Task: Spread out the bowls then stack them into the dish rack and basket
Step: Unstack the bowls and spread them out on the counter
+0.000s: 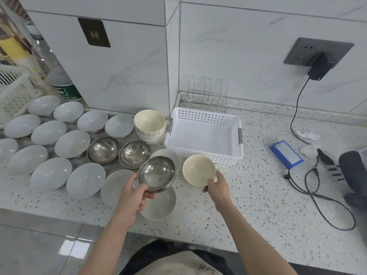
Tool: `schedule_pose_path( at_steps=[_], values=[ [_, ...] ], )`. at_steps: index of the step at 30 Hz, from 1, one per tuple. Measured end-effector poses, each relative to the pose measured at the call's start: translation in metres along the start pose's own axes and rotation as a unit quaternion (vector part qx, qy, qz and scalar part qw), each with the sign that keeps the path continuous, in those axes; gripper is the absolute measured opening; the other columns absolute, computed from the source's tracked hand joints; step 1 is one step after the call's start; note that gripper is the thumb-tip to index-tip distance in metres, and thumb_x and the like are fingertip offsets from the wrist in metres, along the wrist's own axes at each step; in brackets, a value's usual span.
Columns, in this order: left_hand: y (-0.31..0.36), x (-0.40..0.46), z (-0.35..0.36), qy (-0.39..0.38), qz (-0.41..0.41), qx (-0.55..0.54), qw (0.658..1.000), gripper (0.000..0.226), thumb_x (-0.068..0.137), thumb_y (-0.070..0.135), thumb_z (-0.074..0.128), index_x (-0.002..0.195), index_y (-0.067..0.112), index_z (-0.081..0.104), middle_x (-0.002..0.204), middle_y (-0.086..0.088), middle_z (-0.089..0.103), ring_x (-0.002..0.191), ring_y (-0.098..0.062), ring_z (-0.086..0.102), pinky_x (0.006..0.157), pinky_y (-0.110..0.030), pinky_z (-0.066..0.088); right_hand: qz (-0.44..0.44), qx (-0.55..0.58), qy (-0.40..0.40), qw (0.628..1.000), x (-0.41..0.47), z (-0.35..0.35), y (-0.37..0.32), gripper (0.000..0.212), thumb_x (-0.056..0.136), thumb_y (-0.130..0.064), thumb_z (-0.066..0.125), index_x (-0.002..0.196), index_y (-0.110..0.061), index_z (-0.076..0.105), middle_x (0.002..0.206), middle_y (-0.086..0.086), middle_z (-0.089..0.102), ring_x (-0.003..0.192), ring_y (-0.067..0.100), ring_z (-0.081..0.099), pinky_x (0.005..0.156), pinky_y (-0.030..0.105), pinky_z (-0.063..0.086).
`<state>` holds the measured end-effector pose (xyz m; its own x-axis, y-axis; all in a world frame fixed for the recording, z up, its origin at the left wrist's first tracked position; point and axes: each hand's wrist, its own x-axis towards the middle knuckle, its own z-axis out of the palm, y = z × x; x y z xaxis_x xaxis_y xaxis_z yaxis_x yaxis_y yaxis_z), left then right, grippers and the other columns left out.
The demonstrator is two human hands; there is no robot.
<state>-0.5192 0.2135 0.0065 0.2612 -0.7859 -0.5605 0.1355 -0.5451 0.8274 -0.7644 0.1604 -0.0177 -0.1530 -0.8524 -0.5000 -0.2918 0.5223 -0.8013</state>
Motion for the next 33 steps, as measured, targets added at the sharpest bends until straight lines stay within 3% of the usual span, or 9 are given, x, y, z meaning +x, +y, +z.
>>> schedule_pose_path(
  at_steps=[8,16,19,23,27,30,33],
  values=[
    [-0.003,0.001,-0.008,0.0,-0.006,0.005,1.0,0.047,0.094,0.006,0.055,0.133,0.031,0.05,0.079,-0.023,0.074,0.054,-0.017,0.046,0.034,-0.018,0.026,0.005,0.008,0.008,1.0,0.002,0.005,0.0,0.054,0.092,-0.006,0.039,0.143,-0.024,0.041,0.091,0.014,0.067,0.057,0.006,0.06,0.046,0.013,0.043],
    [-0.004,-0.002,-0.011,-0.002,-0.009,0.022,1.0,0.051,0.094,0.007,0.056,0.138,0.033,0.046,0.076,-0.022,0.074,0.042,-0.01,0.042,0.035,-0.019,0.028,0.022,0.02,0.014,0.999,0.003,0.009,0.002,0.051,0.094,-0.014,0.042,0.144,-0.026,0.038,0.084,0.01,0.069,0.052,0.002,0.057,0.043,0.017,0.04],
    [-0.003,-0.004,-0.011,-0.003,-0.007,0.028,1.0,0.053,0.095,0.008,0.056,0.14,0.032,0.045,0.076,-0.022,0.074,0.039,-0.008,0.041,0.035,-0.019,0.028,0.025,0.03,0.009,0.999,0.003,0.011,0.004,0.049,0.095,-0.021,0.047,0.143,-0.024,0.038,0.087,0.009,0.071,0.046,-0.003,0.058,0.049,0.019,0.04],
    [-0.002,-0.009,-0.011,-0.009,-0.005,0.035,0.999,0.054,0.094,0.007,0.056,0.141,0.031,0.043,0.077,-0.023,0.073,0.043,-0.012,0.039,0.036,-0.019,0.027,0.044,0.071,-0.017,0.996,0.001,0.01,0.006,0.052,0.096,-0.031,0.052,0.145,-0.026,0.037,0.076,0.007,0.073,0.051,0.008,0.052,0.047,0.022,0.038],
    [0.001,-0.017,-0.007,-0.027,0.013,0.058,0.998,0.052,0.094,0.007,0.056,0.135,0.038,0.045,0.07,-0.021,0.072,0.039,-0.01,0.038,0.036,-0.019,0.028,0.064,0.117,-0.037,0.99,-0.007,0.003,0.011,0.059,0.099,-0.035,0.05,0.152,-0.025,0.024,0.085,0.009,0.075,0.047,0.009,0.046,0.043,0.021,0.036],
    [0.003,-0.027,0.002,-0.067,0.038,0.086,0.993,0.052,0.093,0.005,0.055,0.129,0.042,0.047,0.065,-0.017,0.07,0.036,-0.006,0.046,0.036,-0.019,0.029,0.06,0.097,-0.011,0.993,-0.019,-0.005,0.019,0.043,0.099,-0.039,0.049,0.139,-0.021,0.044,0.078,0.007,0.075,0.048,0.01,0.041,0.045,0.021,0.035],
    [0.001,-0.033,0.016,-0.116,0.053,0.124,0.984,0.053,0.093,0.005,0.054,0.133,0.039,0.047,0.077,-0.015,0.07,0.046,-0.009,0.059,0.037,-0.018,0.032,0.031,0.091,-0.015,0.995,-0.036,-0.016,0.028,0.032,0.099,-0.042,0.048,0.113,-0.018,0.065,0.067,0.006,0.072,0.044,0.008,0.037,0.042,0.018,0.034]
  ],
)
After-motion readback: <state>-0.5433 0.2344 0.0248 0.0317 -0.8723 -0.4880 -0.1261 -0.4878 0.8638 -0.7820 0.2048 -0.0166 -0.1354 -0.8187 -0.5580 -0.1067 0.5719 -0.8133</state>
